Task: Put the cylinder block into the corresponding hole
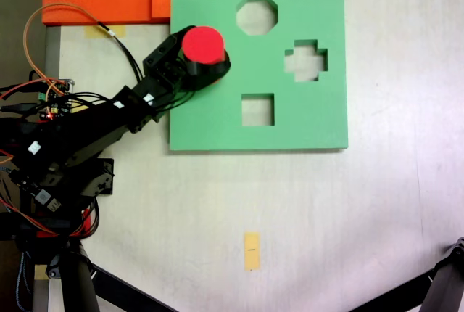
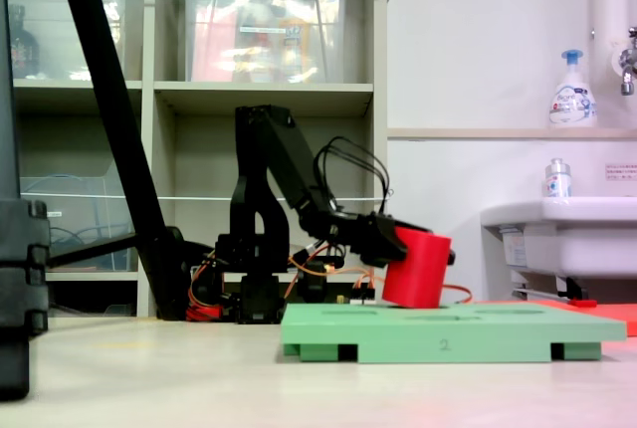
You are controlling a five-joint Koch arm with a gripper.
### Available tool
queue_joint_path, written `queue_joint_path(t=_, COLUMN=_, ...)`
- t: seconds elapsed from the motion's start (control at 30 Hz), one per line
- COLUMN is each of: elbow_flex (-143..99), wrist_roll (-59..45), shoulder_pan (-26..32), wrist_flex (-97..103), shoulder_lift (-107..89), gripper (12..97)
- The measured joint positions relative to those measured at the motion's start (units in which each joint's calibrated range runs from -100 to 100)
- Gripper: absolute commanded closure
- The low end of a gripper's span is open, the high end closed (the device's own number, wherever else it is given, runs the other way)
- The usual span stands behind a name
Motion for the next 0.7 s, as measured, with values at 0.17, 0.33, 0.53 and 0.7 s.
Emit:
queue_joint_path(t=0.17, elbow_flex=0.69, wrist_roll=-0.05, shoulder_pan=0.05, wrist_flex=2.15, shoulder_lift=3.42, gripper=72.8)
queue_joint_path(t=0.33, elbow_flex=2.25, wrist_roll=-0.05, shoulder_pan=0.05, wrist_flex=2.35, shoulder_lift=6.84, gripper=72.8)
queue_joint_path(t=0.53, elbow_flex=3.63, wrist_roll=-0.05, shoulder_pan=0.05, wrist_flex=2.74, shoulder_lift=10.40, gripper=72.6)
queue_joint_path(t=0.7, elbow_flex=3.82, wrist_roll=-0.05, shoulder_pan=0.05, wrist_flex=2.94, shoulder_lift=13.41, gripper=72.3)
